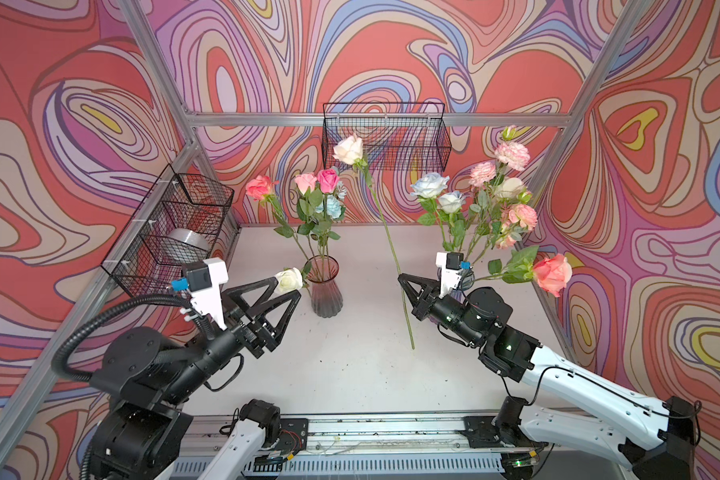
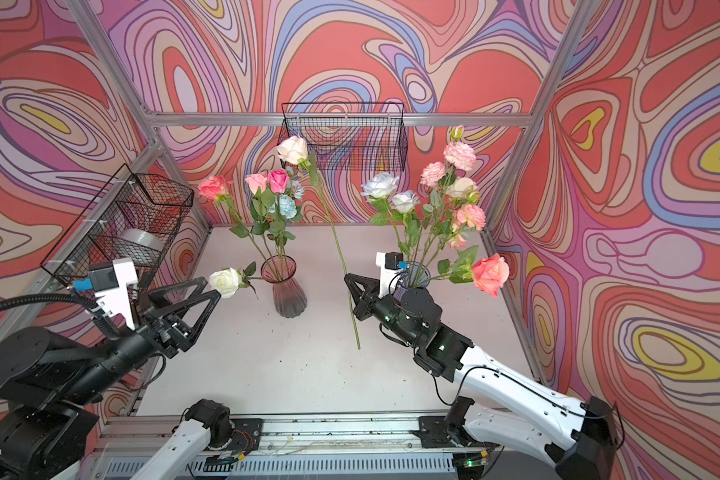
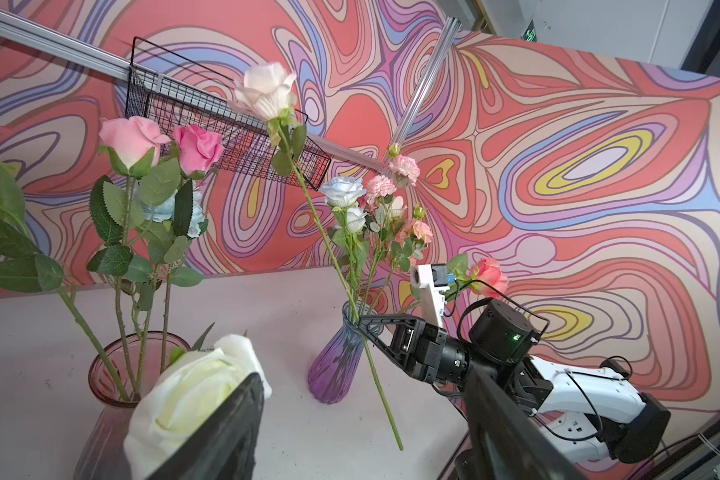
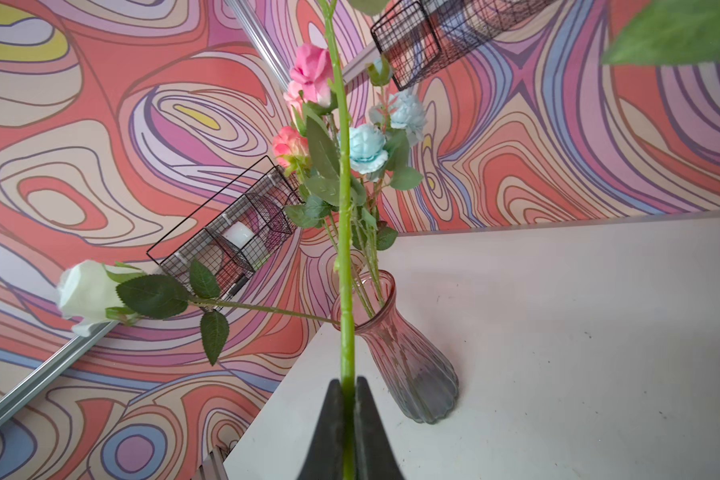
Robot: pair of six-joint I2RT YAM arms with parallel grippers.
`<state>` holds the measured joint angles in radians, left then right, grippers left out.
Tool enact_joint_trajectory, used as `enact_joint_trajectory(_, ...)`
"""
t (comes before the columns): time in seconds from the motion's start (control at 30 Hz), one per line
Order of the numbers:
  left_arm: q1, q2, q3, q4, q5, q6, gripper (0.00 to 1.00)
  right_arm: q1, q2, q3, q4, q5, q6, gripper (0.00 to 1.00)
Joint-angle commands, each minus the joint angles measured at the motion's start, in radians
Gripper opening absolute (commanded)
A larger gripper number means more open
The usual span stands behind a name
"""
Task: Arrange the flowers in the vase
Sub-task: 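Close the left gripper on the pale rose stem above the right gripper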
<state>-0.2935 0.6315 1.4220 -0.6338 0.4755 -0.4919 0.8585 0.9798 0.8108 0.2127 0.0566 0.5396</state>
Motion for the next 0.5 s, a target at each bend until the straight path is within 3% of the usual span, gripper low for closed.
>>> enact_joint_trajectory(0.0, 0.004, 0.082, 0.113, -0.012, 0.014, 0.052, 0.75, -0.003, 0.027, 0.045, 0.054, -0.058, -0.032, 0.0)
enact_joint_trajectory(0.27, 0.005, 0.332, 0.321, -0.043, 0.063, 0.11, 0.75, -0.003, 0.124, 0.11, 0.146, -0.111, -0.021, 0.0)
enact_joint_trajectory(0.47, 0.002, 0.451, 0.328, -0.001, 0.099, 0.117, 0.71, -0.003, 0.158, 0.149, 0.187, -0.156, -0.018, 0.0)
